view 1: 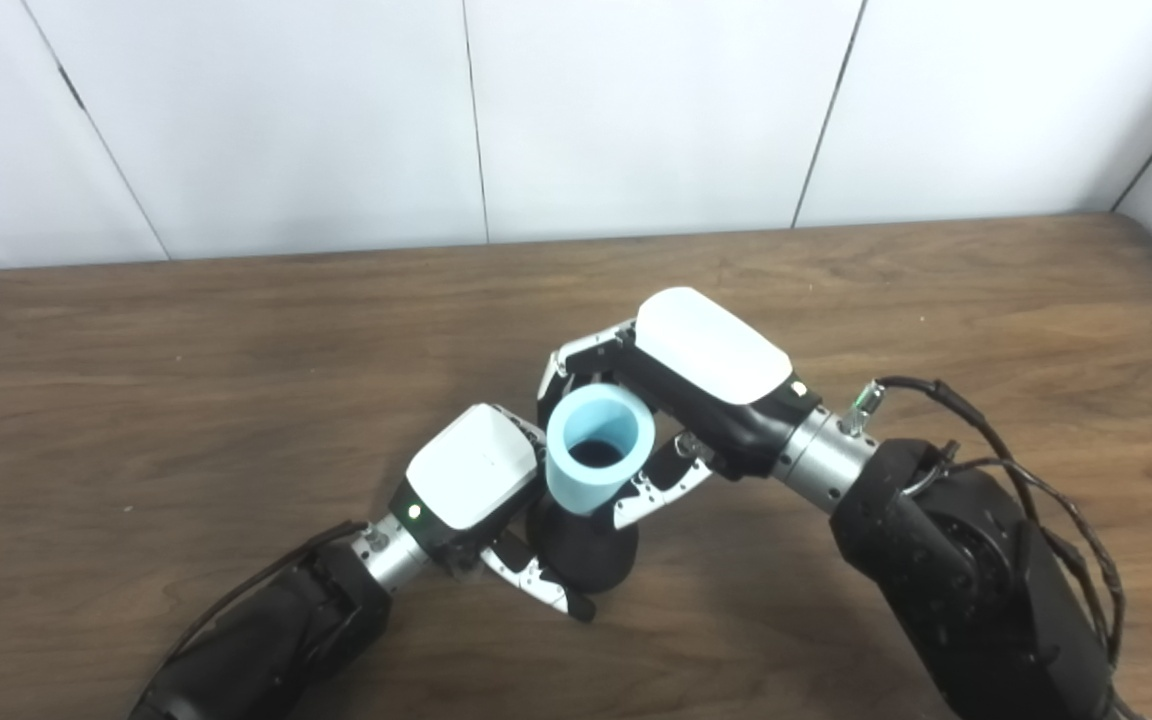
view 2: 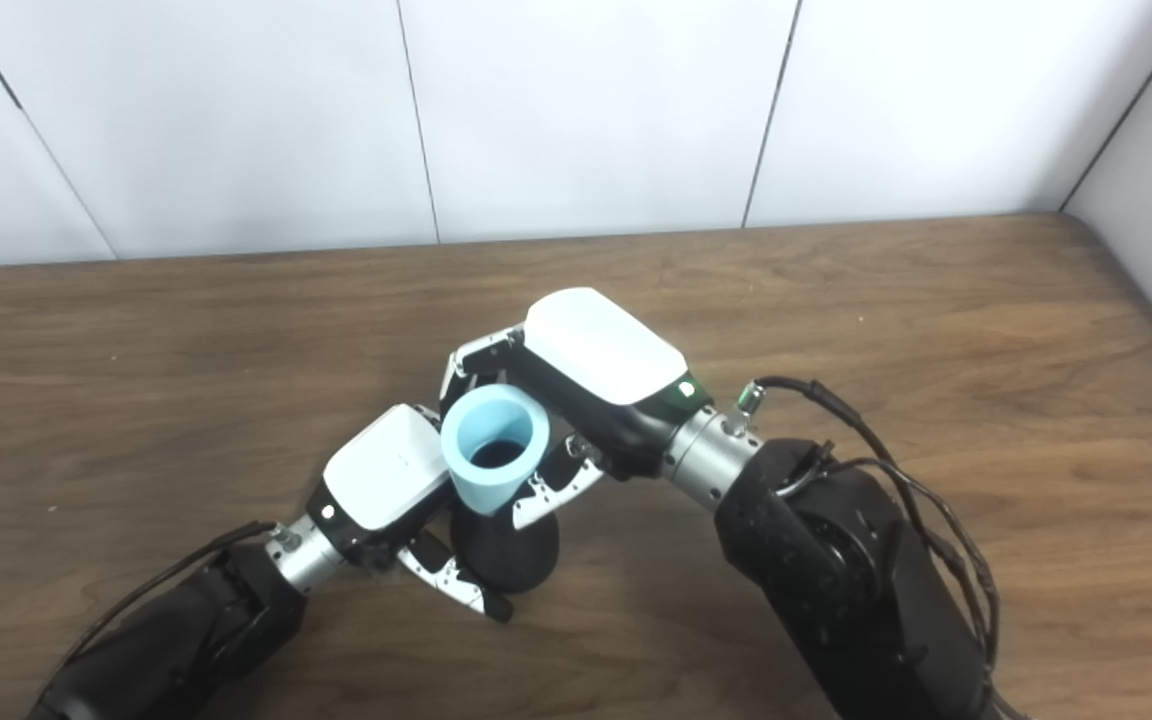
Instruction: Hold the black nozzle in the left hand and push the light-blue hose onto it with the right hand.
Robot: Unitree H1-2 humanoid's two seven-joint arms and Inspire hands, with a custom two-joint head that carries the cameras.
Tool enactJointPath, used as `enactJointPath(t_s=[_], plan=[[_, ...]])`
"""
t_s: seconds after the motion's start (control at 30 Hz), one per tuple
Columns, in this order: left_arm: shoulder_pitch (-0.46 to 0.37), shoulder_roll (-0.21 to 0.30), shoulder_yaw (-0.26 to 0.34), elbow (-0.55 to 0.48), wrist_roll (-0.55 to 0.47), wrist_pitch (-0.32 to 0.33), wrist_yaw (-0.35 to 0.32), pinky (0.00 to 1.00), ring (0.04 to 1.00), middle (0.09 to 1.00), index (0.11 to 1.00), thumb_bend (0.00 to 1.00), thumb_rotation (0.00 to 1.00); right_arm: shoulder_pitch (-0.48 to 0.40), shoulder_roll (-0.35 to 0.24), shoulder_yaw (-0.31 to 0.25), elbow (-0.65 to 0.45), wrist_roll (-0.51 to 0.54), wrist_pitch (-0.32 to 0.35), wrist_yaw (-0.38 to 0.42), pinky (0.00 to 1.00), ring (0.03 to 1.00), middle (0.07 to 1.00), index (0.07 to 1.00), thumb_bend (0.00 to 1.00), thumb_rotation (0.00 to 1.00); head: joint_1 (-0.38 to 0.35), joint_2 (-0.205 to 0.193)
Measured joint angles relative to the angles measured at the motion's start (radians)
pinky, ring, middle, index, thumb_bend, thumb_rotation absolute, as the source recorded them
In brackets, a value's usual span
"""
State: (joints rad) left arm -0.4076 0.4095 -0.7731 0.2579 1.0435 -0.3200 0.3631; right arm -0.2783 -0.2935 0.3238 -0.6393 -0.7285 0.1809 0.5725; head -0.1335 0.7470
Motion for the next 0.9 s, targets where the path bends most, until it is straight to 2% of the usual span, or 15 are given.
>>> enactJointPath(t_s=[0.53, 0.67, 0.7, 0.73, 0.77, 0.9], plan=[[0.005, 0.000, 0.003, -0.007, 0.000, -0.002, -0.005, 0.19, 0.280, 0.369, 0.479, 0.52, 0.07, 0.006, 0.000, 0.002, -0.001, -0.001, 0.010, 0.000, 0.21, 0.340, 0.445, 0.534, 0.51, 0.00, 0.005, 0.003], [0.006, 0.000, 0.006, -0.010, -0.008, -0.005, -0.010, 0.23, 0.321, 0.418, 0.483, 0.52, 0.08, 0.009, 0.000, 0.002, -0.001, 0.000, 0.010, -0.002, 0.22, 0.346, 0.446, 0.535, 0.51, 0.00, 0.005, 0.003], [0.008, 0.000, 0.007, -0.013, -0.014, -0.005, -0.014, 0.23, 0.328, 0.425, 0.484, 0.76, 0.16, 0.009, 0.000, 0.002, -0.001, 0.000, 0.010, -0.002, 0.22, 0.346, 0.445, 0.535, 0.51, 0.00, 0.003, 0.003], [0.009, 0.000, 0.008, -0.015, -0.023, -0.005, -0.018, 0.24, 0.339, 0.437, 0.494, 0.88, 0.21, 0.010, 0.000, 0.002, -0.001, 0.000, 0.010, -0.004, 0.21, 0.344, 0.442, 0.533, 0.51, 0.00, 0.005, 0.003], [0.010, 0.000, 0.008, -0.016, -0.031, -0.006, -0.022, 0.27, 0.374, 0.471, 0.521, 0.95, 0.26, 0.010, 0.000, 0.002, -0.001, 0.000, 0.010, -0.006, 0.20, 0.342, 0.440, 0.530, 0.51, 0.00, 0.005, 0.003], [0.010, 0.000, 0.009, -0.024, -0.075, -0.021, -0.048, 0.38, 0.462, 0.528, 0.561, 1.00, 0.36, 0.013, 0.000, 0.003, 0.000, 0.001, 0.010, -0.013, 0.20, 0.339, 0.442, 0.532, 0.51, 0.00, 0.005, 0.003]])
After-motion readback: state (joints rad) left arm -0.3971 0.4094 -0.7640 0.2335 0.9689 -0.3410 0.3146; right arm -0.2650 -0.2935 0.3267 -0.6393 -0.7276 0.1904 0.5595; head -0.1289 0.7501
